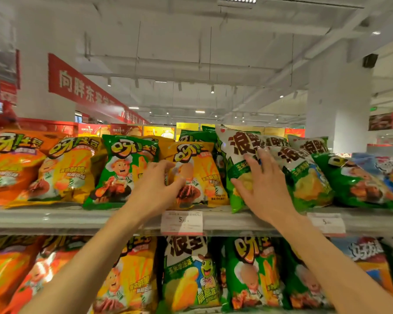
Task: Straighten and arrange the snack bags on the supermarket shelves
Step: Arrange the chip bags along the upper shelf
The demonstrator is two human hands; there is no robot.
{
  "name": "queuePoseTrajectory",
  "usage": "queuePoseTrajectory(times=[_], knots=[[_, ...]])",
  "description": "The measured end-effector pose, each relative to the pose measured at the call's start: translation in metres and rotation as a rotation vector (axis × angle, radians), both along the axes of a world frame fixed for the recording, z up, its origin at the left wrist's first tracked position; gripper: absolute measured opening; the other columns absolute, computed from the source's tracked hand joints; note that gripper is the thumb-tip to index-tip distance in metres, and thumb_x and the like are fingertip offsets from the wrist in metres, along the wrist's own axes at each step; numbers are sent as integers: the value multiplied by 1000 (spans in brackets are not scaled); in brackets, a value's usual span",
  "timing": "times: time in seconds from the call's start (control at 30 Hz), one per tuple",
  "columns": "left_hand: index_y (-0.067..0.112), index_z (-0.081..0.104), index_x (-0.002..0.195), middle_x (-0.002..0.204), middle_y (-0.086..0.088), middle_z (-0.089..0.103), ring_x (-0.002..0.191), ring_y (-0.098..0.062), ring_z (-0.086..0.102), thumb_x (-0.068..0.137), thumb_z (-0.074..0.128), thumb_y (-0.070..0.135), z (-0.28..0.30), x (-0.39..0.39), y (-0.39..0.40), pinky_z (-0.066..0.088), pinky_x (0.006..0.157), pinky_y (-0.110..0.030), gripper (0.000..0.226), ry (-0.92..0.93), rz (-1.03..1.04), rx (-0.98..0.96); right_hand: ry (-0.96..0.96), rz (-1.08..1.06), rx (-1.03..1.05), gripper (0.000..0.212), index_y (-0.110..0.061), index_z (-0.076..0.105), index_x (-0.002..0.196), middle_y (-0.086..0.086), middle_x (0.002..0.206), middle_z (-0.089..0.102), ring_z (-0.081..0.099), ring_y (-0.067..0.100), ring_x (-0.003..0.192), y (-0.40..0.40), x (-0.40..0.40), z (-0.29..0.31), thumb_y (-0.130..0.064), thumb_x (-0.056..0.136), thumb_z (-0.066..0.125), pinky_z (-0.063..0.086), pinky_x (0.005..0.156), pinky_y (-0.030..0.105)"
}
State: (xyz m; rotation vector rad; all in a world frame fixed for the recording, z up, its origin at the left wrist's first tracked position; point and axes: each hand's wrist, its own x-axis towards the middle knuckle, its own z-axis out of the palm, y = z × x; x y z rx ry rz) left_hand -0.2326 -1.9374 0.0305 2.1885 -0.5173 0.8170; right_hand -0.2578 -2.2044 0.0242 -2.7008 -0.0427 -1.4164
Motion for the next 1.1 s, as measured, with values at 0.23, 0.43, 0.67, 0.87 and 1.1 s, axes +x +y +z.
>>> queuePoseTrajectory(times=[0.23,0.43,0.67,0.87,1.1], knots=[[20,22,159,148,-5,55,126,-28,58,94,53,68,4,13,-28,44,85,-35,87,102,118,79,-14,7,-2,71,-22,33,156,13,167,20,10,30,156,-8,8,0,-58,97,50,16,126,52],[24,23,159,154,-2,49,135,-26,52,93,61,62,0,12,-33,46,108,-46,85,95,71,-14,-18,84,51,71,-24,32,157,10,168,18,7,27,157,-12,8,-3,-57,97,50,13,126,50],[28,33,157,155,4,48,138,-17,49,85,76,54,-2,7,-34,42,109,-39,87,-18,1,-247,-4,148,121,68,-28,33,157,6,169,17,6,24,157,-14,1,1,-53,98,56,12,124,48],[27,36,157,155,5,48,139,-17,47,86,76,54,3,0,-25,44,112,-43,86,-129,-2,-331,-22,171,191,57,-23,49,149,6,161,35,25,26,150,-10,-14,13,-41,97,63,22,121,44],[34,40,154,138,18,55,108,12,53,84,77,56,10,-9,28,37,80,-9,82,-137,-22,-384,24,431,292,32,-29,63,126,-12,119,61,60,1,99,55,-28,22,-45,98,60,49,83,22]])
